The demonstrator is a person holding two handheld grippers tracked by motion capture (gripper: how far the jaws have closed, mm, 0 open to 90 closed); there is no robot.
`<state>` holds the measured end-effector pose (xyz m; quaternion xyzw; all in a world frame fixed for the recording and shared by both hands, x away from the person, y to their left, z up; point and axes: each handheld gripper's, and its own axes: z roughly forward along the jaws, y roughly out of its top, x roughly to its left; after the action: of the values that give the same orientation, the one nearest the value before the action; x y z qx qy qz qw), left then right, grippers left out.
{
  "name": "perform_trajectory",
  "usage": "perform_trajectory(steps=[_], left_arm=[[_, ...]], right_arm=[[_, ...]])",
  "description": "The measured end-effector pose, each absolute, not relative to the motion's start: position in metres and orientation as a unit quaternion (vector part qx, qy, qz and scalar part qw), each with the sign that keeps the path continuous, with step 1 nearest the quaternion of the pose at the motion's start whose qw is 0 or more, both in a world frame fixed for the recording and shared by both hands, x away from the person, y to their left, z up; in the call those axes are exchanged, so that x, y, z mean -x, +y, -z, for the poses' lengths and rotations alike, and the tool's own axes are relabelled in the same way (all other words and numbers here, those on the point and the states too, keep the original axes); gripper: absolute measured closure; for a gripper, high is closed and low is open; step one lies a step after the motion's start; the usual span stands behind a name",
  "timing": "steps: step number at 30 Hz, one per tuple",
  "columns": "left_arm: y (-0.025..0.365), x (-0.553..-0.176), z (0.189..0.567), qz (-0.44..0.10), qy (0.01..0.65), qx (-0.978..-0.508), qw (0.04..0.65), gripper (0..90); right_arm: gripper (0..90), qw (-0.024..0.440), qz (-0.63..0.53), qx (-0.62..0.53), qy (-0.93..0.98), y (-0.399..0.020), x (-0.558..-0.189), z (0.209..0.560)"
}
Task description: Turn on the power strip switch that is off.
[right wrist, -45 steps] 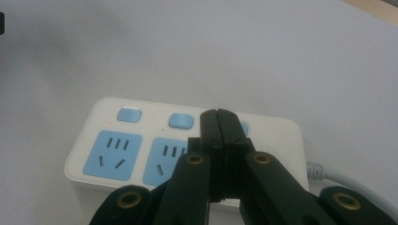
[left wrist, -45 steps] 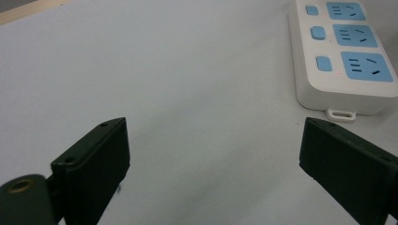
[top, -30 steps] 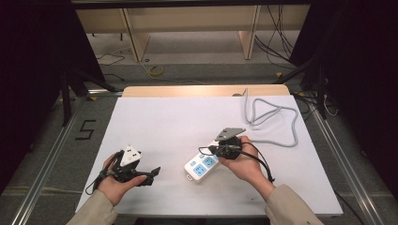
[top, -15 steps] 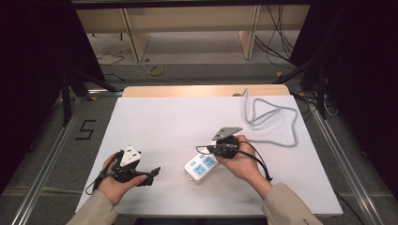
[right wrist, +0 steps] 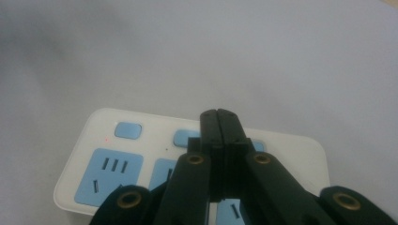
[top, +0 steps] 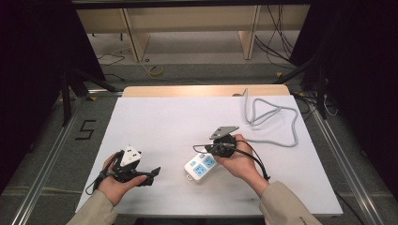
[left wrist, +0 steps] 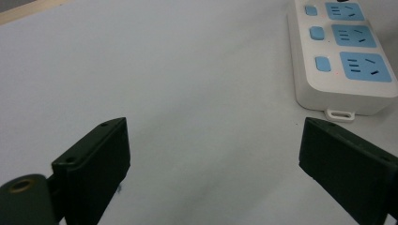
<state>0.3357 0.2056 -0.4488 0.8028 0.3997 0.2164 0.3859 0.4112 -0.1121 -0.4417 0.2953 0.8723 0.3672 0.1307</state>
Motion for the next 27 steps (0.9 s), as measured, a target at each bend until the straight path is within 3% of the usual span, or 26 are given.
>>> perform_trajectory(steps=[27], left_arm=[[0.206, -0.336, 0.449, -0.216, 0.4, -0.802, 0.388, 8.9]], right_arm=[[90.0, 0.119, -0.345, -0.287, 0.886, -0.094, -0.418, 0.441]])
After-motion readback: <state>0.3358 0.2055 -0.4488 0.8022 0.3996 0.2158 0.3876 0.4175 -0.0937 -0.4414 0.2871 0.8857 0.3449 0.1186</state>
